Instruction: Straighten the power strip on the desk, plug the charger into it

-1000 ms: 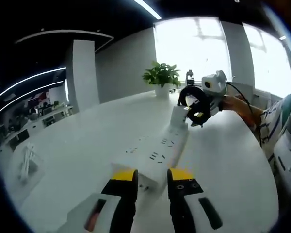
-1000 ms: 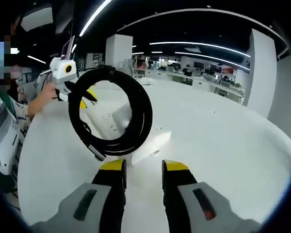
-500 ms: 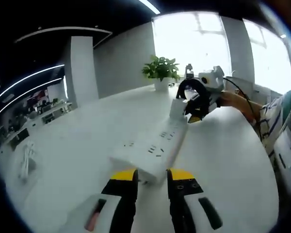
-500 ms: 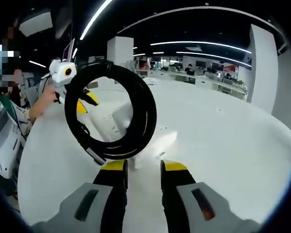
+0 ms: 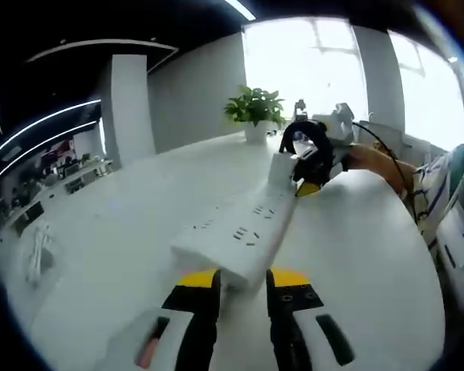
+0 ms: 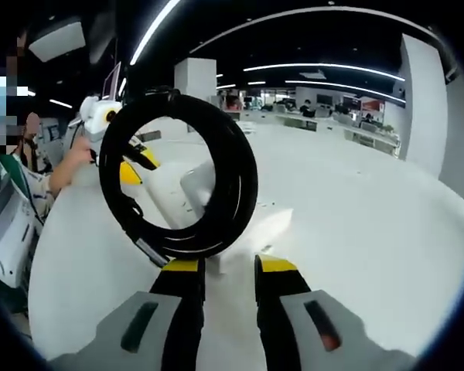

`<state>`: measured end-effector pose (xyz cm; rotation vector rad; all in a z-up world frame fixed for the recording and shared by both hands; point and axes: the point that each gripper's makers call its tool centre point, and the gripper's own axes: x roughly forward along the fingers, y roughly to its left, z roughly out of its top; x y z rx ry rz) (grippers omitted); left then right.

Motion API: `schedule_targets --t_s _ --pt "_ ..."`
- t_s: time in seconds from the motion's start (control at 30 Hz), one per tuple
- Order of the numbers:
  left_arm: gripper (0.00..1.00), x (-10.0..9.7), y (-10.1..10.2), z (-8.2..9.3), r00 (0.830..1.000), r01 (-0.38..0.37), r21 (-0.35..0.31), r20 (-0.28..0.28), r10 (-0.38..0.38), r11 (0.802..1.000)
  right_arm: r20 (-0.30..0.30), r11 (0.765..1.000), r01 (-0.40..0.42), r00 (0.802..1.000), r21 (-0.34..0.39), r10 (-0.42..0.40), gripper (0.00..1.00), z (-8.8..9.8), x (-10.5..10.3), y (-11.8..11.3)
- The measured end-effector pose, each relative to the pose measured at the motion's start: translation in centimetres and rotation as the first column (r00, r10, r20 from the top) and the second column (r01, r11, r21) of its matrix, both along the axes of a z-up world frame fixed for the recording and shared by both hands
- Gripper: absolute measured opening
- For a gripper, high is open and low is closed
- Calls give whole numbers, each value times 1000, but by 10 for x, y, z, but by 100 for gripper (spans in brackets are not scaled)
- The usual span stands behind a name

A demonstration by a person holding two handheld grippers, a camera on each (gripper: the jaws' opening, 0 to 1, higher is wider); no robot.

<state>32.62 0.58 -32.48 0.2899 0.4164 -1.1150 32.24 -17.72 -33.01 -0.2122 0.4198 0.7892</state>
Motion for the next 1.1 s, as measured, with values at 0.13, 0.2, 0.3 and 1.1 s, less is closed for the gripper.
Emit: schedule_targets --t_s 0.13,0.2,0.3,1.1 --pt "23 0 0 -1 1000 -5 3 1 5 1000 -5 1000 -11 1000 4 11 22 0 -1 2" --pt "23 1 0 -1 1000 -7 1 1 7 1000 -6 1000 -11 1000 3 11 22 0 -1 2" --pt "22 2 0 -1 1000 -11 -2 0 11 1000 -7 1000 -12 1000 2 12 22 0 -1 2" --pt "20 13 7 -1 997 -78 -28 -24 77 997 -34 999 -31 999 -21 30 22 1 11 9"
